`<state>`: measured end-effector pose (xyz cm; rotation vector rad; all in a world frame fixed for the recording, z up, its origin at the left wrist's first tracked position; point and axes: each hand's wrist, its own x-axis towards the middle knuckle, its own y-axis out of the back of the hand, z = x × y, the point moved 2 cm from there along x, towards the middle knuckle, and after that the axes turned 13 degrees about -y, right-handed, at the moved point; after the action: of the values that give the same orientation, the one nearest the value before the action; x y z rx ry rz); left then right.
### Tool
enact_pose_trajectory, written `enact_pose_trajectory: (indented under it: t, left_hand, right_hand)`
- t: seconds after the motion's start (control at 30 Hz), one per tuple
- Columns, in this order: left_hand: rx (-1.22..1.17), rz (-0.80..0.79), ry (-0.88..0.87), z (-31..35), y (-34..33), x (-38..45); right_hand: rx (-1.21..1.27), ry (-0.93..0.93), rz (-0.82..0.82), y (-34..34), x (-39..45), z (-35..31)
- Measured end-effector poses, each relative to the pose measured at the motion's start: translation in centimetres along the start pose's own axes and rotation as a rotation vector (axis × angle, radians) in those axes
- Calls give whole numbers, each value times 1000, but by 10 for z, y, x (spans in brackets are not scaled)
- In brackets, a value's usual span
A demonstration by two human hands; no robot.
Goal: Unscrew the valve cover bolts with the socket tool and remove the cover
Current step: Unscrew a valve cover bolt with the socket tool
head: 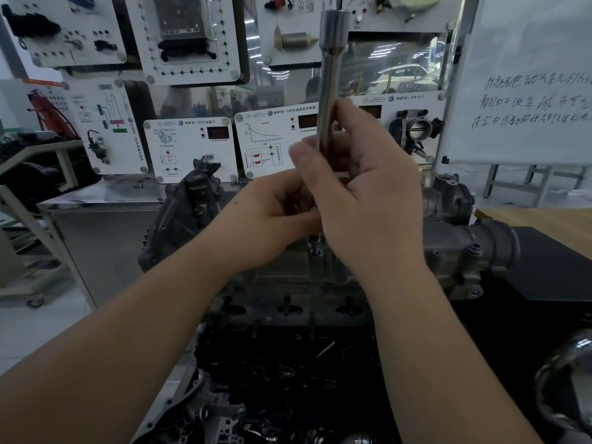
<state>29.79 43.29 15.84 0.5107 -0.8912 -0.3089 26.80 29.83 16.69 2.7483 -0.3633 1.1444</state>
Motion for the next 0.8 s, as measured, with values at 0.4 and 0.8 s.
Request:
enact_pose_trajectory:
  t: [0.4,0.8]
  left_hand:
    - [-15,27,-7,0,2,0]
    - [31,-31,-14,-1,2,-1]
  right_hand:
    - [-13,22,11,-2,-2,-1]
    - [-58,40,38,0,-3,-4]
